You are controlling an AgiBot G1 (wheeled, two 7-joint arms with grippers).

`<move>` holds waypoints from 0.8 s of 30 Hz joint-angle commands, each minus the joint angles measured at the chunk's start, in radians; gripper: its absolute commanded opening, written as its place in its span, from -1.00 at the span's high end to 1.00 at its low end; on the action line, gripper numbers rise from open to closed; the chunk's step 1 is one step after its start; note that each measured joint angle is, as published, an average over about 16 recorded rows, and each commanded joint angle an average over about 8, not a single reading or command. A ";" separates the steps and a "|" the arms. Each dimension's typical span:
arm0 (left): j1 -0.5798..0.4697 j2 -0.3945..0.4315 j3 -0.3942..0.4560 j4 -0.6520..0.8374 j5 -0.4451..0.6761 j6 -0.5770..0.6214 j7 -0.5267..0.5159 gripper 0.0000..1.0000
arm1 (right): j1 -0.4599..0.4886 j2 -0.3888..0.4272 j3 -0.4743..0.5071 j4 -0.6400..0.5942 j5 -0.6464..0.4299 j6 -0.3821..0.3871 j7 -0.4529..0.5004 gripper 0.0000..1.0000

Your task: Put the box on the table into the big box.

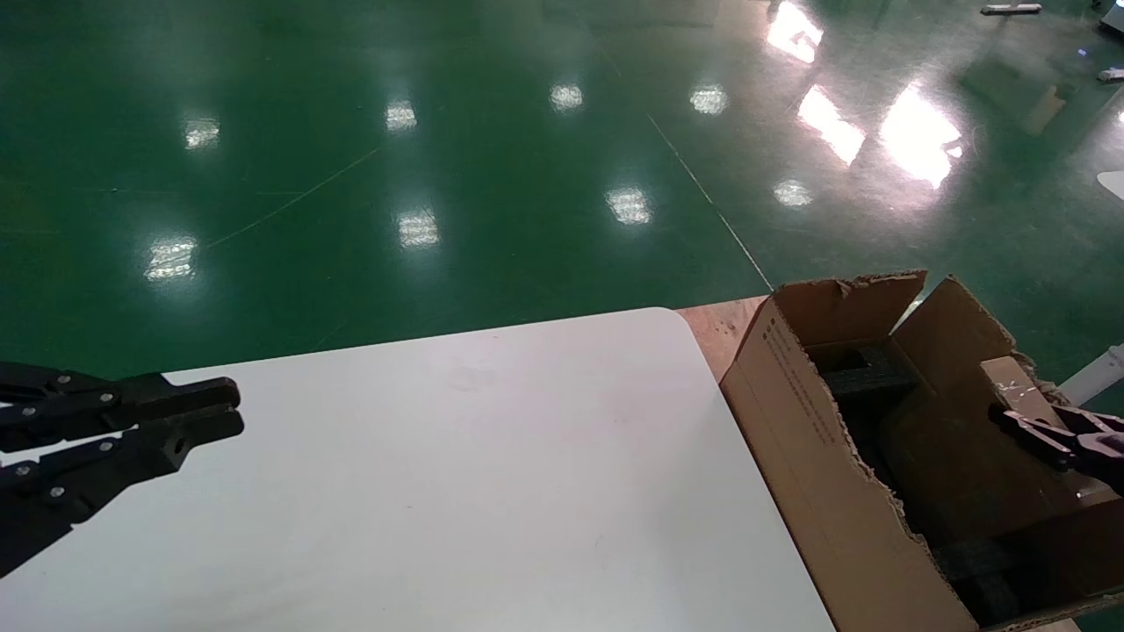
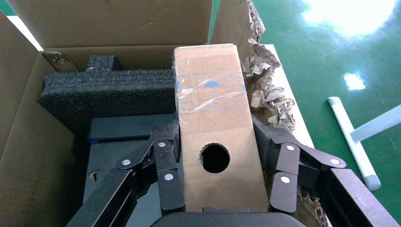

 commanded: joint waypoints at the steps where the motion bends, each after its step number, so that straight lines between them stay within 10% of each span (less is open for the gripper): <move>1: 0.000 0.000 0.000 0.000 0.000 0.000 0.000 -1.00 | -0.001 0.001 0.001 0.002 0.000 0.000 0.000 -1.00; 24: 0.000 0.000 0.000 0.000 0.000 0.000 0.000 -1.00 | 0.028 -0.009 -0.001 0.041 0.002 -0.047 -0.015 -1.00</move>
